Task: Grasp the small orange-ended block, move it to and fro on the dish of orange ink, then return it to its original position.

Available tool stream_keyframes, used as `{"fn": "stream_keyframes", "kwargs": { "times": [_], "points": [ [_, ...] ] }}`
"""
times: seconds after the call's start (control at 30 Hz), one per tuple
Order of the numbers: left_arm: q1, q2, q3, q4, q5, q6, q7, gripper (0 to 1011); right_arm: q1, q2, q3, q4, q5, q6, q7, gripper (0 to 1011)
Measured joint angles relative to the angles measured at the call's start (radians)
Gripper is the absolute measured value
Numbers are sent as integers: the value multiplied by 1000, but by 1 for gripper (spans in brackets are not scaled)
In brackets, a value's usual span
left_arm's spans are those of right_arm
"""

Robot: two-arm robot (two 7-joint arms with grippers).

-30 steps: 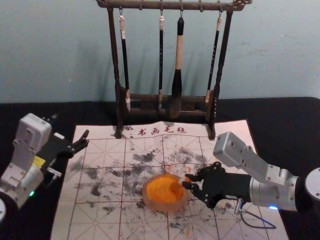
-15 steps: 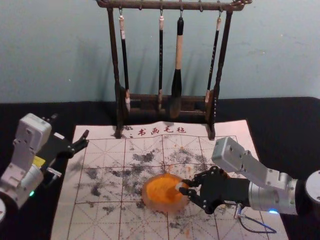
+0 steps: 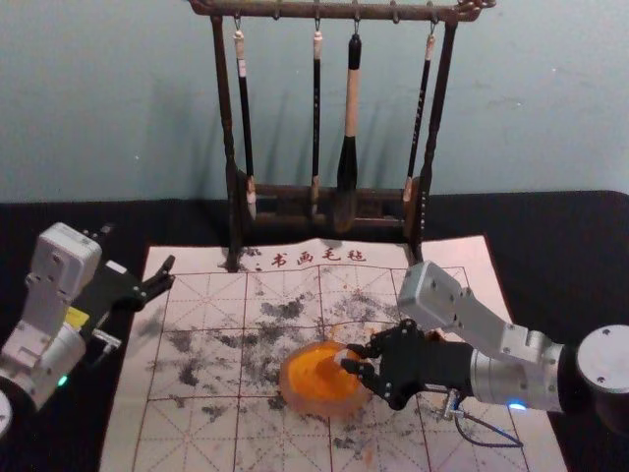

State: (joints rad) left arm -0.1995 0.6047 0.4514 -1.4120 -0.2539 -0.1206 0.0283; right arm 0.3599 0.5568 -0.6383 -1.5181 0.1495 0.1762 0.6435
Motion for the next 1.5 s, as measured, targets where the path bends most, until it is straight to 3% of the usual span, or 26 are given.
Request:
{"fn": "stream_keyframes", "kwargs": {
  "times": [0.33,0.63,0.97,1.17,1.5],
  "points": [
    [0,0,0,0,0,0,0,1001,14,-14,12,28,-6,8,-16,110],
    [0,0,0,0,0,0,0,1001,-7,7,42,-1,4,14,-26,110],
    [0,0,0,0,0,0,0,1001,-67,52,126,-77,53,17,-73,110],
    [0,0,0,0,0,0,0,1001,-123,93,197,-135,85,20,-110,111],
    [0,0,0,0,0,0,0,1001,-209,149,282,-203,115,30,-146,110]
  ]
}}
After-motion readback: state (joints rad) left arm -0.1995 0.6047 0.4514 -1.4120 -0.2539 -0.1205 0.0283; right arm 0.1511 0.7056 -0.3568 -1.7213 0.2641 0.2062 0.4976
